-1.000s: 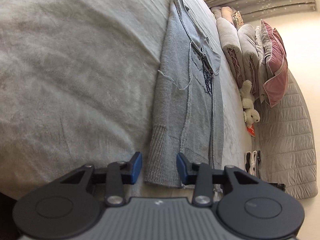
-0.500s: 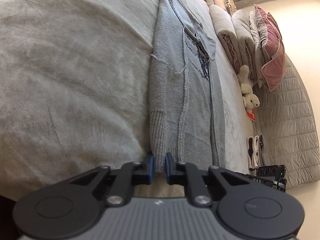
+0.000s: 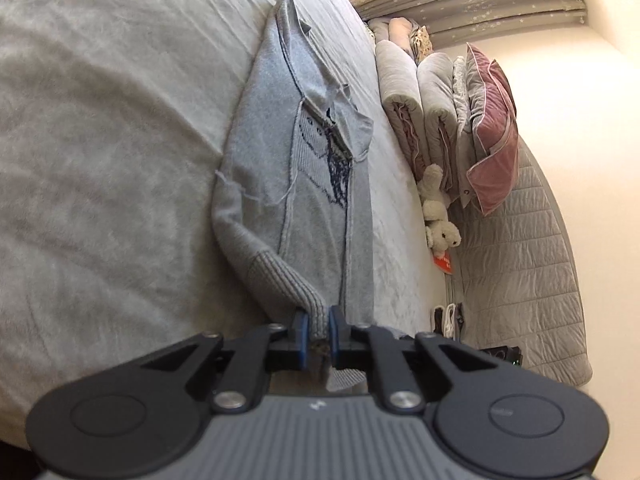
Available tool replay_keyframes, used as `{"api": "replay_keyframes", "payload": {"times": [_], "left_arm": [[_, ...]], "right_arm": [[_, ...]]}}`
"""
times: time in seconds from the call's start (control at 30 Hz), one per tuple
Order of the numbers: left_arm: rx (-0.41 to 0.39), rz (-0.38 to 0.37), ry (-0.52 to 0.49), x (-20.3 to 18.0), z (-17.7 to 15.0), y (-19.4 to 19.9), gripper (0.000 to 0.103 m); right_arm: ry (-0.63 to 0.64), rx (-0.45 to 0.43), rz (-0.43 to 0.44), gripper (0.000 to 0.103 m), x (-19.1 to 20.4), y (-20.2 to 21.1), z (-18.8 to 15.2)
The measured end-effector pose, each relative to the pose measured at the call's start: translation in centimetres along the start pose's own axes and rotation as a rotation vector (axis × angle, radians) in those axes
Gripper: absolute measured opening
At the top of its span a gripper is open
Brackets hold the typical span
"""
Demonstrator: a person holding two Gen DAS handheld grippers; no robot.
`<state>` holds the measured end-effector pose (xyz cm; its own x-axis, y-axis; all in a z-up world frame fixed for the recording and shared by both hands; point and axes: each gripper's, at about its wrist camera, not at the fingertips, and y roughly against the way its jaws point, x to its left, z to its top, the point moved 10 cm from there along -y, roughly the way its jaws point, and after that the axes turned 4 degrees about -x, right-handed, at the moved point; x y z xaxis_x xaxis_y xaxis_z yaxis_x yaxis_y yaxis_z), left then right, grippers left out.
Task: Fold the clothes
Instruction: 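Grasp the sweater's ribbed hem with the left tool while the right tool grasps it too, then lift the hem with both tools and fold it toward the collar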
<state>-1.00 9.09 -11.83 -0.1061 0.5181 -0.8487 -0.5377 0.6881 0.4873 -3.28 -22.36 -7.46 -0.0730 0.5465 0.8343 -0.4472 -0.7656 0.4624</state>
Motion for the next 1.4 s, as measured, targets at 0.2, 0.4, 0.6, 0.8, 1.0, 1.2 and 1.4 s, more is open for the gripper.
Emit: {"api": "replay_keyframes", "payload": {"times": [0.2,0.4,0.6,0.8,1.0,1.2,1.4], "left_arm": [[-0.056,-0.007,0.090,-0.5,4.1,-1.6,0.010],[-0.082,0.011,0.142,0.8,7.3,-4.2,0.010],[-0.077,-0.040,0.161,0.9,8.2,-5.0,0.030],[-0.141,-0.069,-0.005,0.1,9.2,-4.0,0.044],[-0.201,-0.010,-0.250,0.1,9.6,-4.2,0.044],[-0.189,0.014,-0.473,-0.9,8.5,-4.5,0.044],[-0.196,0.037,-0.528,-0.5,8.2,-4.6,0.043]], "right_arm": [[-0.091,-0.081,-0.030,0.011,-1.6,-1.5,3.9],[-0.188,-0.136,-0.075,0.011,-4.5,-4.0,7.0],[-0.174,-0.142,-0.090,0.016,-4.2,-4.4,7.4],[-0.042,-0.247,-0.087,0.038,-3.3,-2.8,8.6],[0.198,-0.337,-0.086,0.042,-2.5,-2.7,9.0],[0.424,-0.283,-0.108,0.042,-2.5,-4.2,6.8],[0.515,-0.278,-0.127,0.042,-2.3,-5.3,6.1]]}}
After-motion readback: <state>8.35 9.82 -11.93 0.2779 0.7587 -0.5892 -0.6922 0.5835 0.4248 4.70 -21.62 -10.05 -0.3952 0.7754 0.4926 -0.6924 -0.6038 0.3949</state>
